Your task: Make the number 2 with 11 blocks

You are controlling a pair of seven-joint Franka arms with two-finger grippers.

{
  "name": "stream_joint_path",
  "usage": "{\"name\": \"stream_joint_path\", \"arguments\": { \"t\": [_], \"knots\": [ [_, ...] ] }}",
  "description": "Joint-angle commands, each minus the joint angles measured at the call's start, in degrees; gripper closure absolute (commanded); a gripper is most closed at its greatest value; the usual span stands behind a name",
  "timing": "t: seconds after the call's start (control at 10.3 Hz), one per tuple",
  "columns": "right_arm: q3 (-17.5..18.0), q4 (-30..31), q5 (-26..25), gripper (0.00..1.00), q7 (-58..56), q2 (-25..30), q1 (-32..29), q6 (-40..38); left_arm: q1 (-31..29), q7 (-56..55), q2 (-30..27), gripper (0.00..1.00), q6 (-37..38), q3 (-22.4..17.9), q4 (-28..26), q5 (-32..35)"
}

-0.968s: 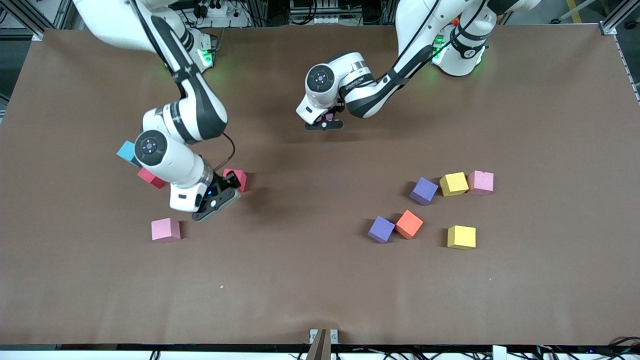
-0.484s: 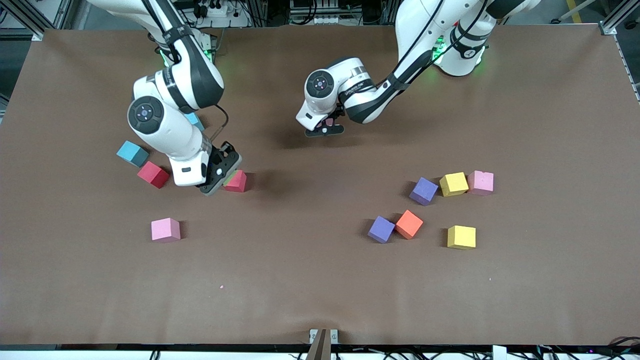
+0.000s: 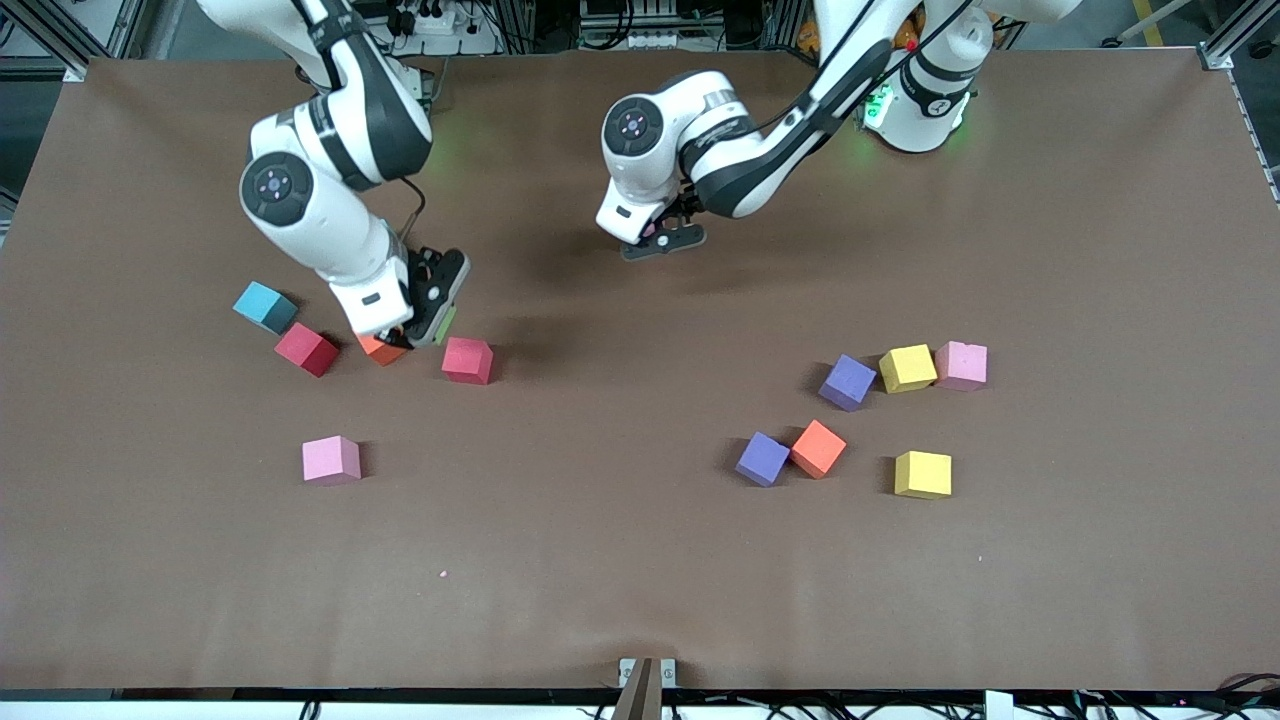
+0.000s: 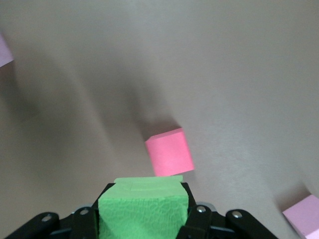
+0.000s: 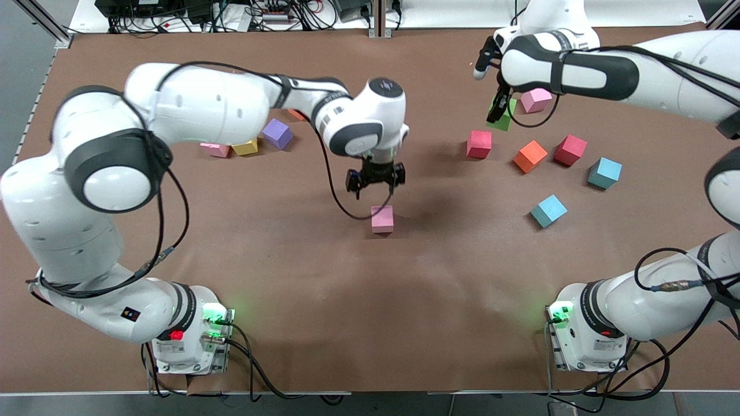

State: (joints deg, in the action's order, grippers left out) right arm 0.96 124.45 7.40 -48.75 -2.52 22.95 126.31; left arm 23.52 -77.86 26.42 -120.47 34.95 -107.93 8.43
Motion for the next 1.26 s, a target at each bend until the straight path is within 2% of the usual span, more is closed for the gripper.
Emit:
{"name": "stream_joint_path", "arguments": {
  "t": [0.0,0.1,0.19,0.39,0.68,0.97,1.16],
  "knots": [
    [7.3,4.2,-1.2,0.61,-0.6,4.5,-0.4,1.0,-8.3,-2.1,-3.7,0.0,1.1,0.5,0.3,0.5],
    [11.7,4.1,-2.5,0.61,-0.1,3.8,-0.3,2.7,-12.1,-2.0,-4.7,0.0,1.5,0.5,0.4,0.5],
    [14.7,4.2,-2.9,0.61,0.1,2.4,-0.3,4.6,-15.1,-2.0,-5.4,0.0,3.8,0.3,0.7,1.0],
    [16.8,4.3,-2.8,0.61,0.6,-1.2,3.7,8.7,-22.7,2.0,-5.7,0.0,6.6,0.3,1.1,4.1],
    [17.2,4.3,-2.8,0.61,6.4,-9.2,12.0,18.3,-33.1,21.0,-7.8,0.0,12.4,0.4,1.2,4.1],
    [17.2,4.7,-2.8,0.63,7.7,-11.7,12.4,19.5,-43.2,38.8,-7.4,0.0,13.2,0.3,1.0,4.2],
    [17.3,5.3,-2.3,0.63,8.2,-12.6,11.8,19.4,-46.7,49.4,-5.7,0.0,13.0,0.0,0.4,8.7]
  ]
}}
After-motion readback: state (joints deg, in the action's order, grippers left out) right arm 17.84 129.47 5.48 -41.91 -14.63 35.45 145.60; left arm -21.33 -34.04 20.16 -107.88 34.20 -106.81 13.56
